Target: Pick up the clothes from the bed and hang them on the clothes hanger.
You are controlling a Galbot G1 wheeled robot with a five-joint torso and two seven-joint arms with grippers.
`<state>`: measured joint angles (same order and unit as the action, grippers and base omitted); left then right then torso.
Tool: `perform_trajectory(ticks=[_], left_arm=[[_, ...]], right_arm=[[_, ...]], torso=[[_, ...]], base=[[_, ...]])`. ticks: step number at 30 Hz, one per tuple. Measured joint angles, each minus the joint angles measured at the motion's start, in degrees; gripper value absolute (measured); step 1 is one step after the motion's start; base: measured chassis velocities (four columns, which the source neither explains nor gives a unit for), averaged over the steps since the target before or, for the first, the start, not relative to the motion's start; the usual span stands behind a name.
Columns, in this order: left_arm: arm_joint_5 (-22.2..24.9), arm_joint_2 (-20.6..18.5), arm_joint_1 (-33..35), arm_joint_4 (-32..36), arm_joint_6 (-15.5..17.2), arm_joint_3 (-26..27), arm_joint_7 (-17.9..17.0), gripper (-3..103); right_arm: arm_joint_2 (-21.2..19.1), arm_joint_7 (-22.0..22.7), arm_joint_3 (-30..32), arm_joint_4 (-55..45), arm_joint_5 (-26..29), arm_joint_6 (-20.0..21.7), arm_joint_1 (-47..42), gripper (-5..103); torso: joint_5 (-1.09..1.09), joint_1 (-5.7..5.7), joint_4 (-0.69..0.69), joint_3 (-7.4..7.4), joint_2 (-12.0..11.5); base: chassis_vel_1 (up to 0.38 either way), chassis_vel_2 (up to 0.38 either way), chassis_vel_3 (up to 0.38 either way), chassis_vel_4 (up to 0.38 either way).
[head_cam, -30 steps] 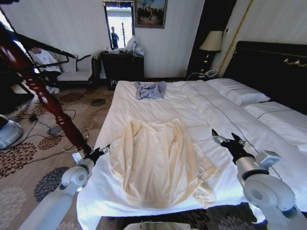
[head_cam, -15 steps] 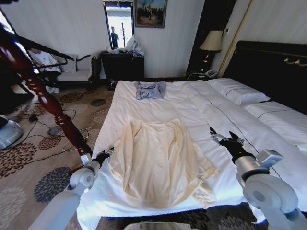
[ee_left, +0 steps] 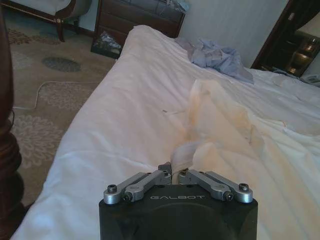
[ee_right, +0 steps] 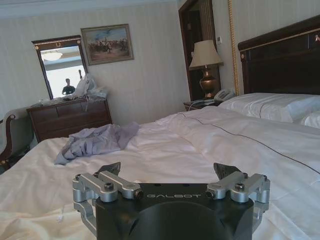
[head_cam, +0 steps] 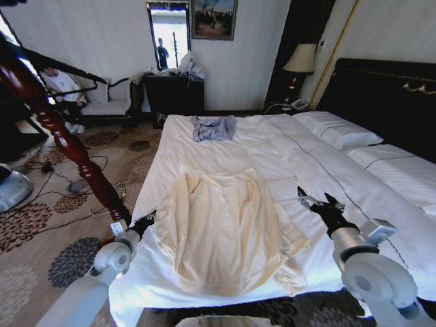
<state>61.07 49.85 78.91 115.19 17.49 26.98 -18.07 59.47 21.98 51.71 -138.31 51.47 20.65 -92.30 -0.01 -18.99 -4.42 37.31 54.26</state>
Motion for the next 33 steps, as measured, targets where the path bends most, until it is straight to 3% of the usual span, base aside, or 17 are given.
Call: perform_trajectory(ticks=[7,13,17,21,23,27,29,31,33], left_arm=[[5.02,-4.33,2.07,8.14,3.39,0.94,-3.78,2],[10.4,-6.46,1.8,15.19,7.38,-1.63,-9.85,2],[18.77,-9.61,2.15,20.38,9.36,3.55,-17.1,2],[24.26,-11.91,2.25,23.18,10.83,7.74,-20.49,2],[24.58,-12.89,3.58,23.66,12.67,8.99,-21.95,2],[19.63,-12.17,8.21,22.4,13.71,9.36,-22.83,2],[14.04,-9.56,10.88,21.36,12.66,7.85,-20.45,2],[12.41,-8.68,11.19,21.2,12.33,6.75,-19.42,2],[6.98,-6.69,11.31,20.48,11.64,3.8,-15.93,2]], right_arm=[[0.73,0.05,-0.6,-1.2,0.16,0.14,0.0,100],[0.96,0.31,0.07,-2.68,0.27,0.59,-1.31,100],[1.43,0.31,0.64,-3.5,0.15,0.79,-2.42,100],[2.09,0.26,-0.01,-3.28,-0.44,0.85,-2.31,100],[2.21,0.15,-0.51,-2.92,-0.83,0.85,-2.18,100],[2.16,-0.06,-1.07,-2.3,-1.34,0.86,-1.8,100],[2.07,-0.16,-1.36,-1.96,-1.51,0.85,-1.79,100],[1.96,-0.23,-1.56,-1.9,-1.6,0.84,-1.84,100],[1.81,-0.28,-2.17,-1.86,-1.91,0.82,-1.88,100]], torso=[[0.01,0.01,0.0,-0.01,0.01],[0.0,0.0,-0.01,0.0,0.0],[0.0,0.01,0.0,-0.01,0.01],[0.02,0.01,-0.02,-0.01,0.01],[0.03,0.01,-0.02,0.0,0.01],[0.0,0.01,0.0,0.0,0.0],[-0.01,0.01,0.01,0.0,0.01],[-0.01,0.01,0.01,0.0,0.0],[0.0,0.01,0.0,0.0,0.01]], base=[[0.0,0.0,0.0,0.0],[0.0,0.0,0.0,0.0],[0.0,0.0,0.0,0.0],[0.0,0.0,0.0,0.0],[0.0,0.0,0.0,0.0],[0.0,0.0,0.0,0.0],[0.0,0.0,0.0,0.0],[0.0,0.0,0.0,0.0],[0.0,0.0,0.0,0.0]])
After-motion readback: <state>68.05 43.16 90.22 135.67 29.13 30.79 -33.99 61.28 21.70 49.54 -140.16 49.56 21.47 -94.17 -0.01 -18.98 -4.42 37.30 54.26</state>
